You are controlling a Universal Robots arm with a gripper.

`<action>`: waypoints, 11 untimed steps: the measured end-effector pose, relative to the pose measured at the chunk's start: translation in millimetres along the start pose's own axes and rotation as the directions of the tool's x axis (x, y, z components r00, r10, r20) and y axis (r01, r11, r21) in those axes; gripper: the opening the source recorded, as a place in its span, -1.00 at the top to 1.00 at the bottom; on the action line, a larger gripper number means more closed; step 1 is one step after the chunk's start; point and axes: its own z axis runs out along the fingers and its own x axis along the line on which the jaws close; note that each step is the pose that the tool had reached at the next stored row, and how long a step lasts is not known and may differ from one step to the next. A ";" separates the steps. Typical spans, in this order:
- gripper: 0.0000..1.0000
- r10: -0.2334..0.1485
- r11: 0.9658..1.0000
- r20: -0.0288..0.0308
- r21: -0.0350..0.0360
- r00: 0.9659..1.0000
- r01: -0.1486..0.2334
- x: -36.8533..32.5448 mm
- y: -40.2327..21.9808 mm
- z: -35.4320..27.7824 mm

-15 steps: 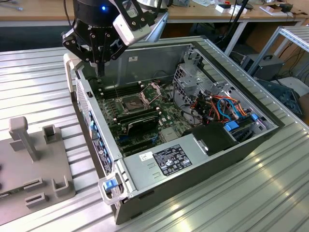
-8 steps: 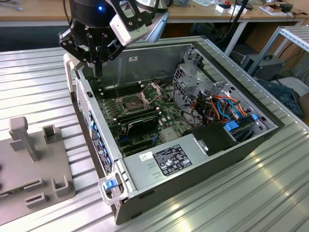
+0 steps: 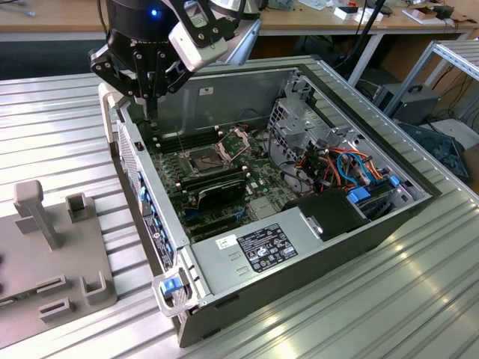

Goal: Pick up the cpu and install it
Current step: 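Reach for the cpu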

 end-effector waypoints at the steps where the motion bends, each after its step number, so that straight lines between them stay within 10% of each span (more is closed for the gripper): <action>1: 0.79 0.000 1.000 0.000 0.000 1.000 0.000 0.1 0.0 0.0; 11: 0.79 0.000 1.000 0.000 0.000 1.000 0.000 2.0 -0.2 -0.1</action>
